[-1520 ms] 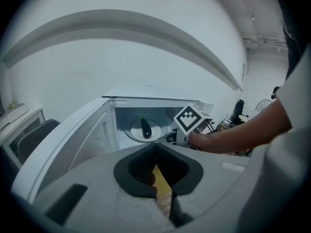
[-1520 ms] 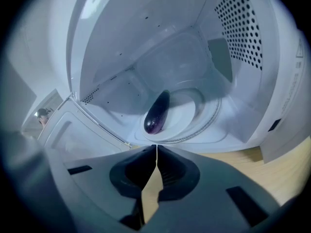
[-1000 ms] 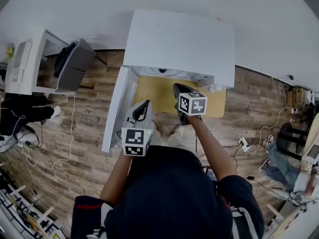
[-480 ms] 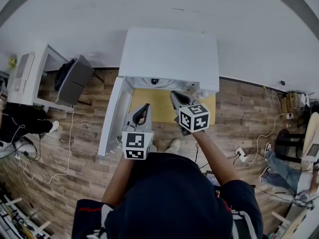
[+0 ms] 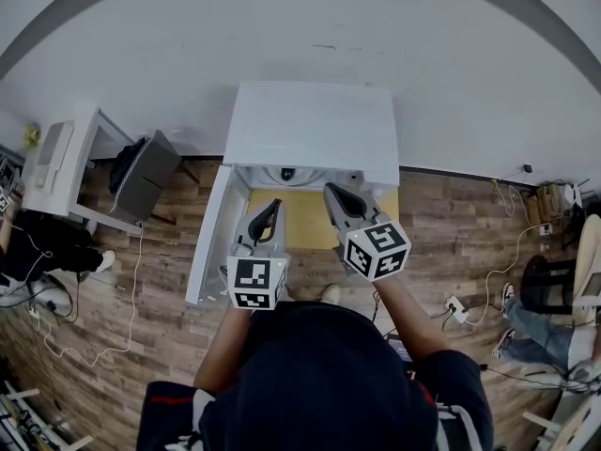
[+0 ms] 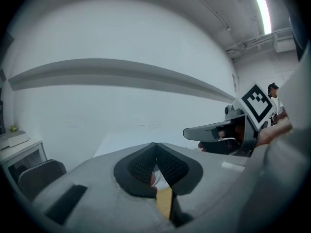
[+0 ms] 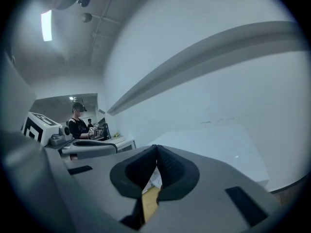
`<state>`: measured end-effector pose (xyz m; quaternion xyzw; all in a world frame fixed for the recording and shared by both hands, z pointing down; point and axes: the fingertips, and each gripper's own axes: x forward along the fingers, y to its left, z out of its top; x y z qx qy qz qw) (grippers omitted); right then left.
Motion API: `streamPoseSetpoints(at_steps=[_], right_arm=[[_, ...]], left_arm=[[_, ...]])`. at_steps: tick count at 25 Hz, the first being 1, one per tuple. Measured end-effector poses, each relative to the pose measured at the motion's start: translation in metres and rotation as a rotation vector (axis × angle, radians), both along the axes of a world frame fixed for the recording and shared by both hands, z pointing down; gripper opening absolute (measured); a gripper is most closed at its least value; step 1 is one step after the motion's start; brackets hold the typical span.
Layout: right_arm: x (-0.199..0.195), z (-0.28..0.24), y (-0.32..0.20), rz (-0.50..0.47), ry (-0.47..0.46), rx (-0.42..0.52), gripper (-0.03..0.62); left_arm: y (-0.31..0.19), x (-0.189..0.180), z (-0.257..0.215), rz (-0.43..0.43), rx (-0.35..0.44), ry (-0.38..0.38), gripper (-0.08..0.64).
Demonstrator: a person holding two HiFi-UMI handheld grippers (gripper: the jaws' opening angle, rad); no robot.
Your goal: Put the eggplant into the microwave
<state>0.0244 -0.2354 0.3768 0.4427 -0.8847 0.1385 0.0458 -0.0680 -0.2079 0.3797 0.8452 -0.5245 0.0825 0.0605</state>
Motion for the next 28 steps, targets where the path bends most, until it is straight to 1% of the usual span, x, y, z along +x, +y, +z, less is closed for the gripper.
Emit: streamPoseSetpoints(at_steps=[3,7,11,15,20,28], right_arm=[[0.005,-0.021,0.001,0.013,0.011,0.067,0.012],[0.01,-0.055,0.004,0.023,-0.022,0.136,0.012],[0.014,-0.079,0.008,0.033,-0.032,0.197,0.012],[0.019,-0.083,0.01,0.051,-0.035,0.213,0.012],[0.017,-0.085,0.015,0.052,-0.028,0.231,0.011],[0.015,-0.081,0.018,0.052,-0.015,0.224,0.012]], left_arm=[[-0.003,0.001,-0.02,0.001,0.049,-0.004,0.014],[-0.009,0.001,-0.045,-0.009,0.109,0.002,0.014],[-0.008,0.002,-0.064,-0.011,0.157,0.008,0.014],[-0.005,0.004,-0.072,-0.011,0.172,0.013,0.014],[-0.001,0.003,-0.072,-0.004,0.175,-0.004,0.014],[0.004,0.005,-0.074,0.004,0.17,-0.005,0.014]])
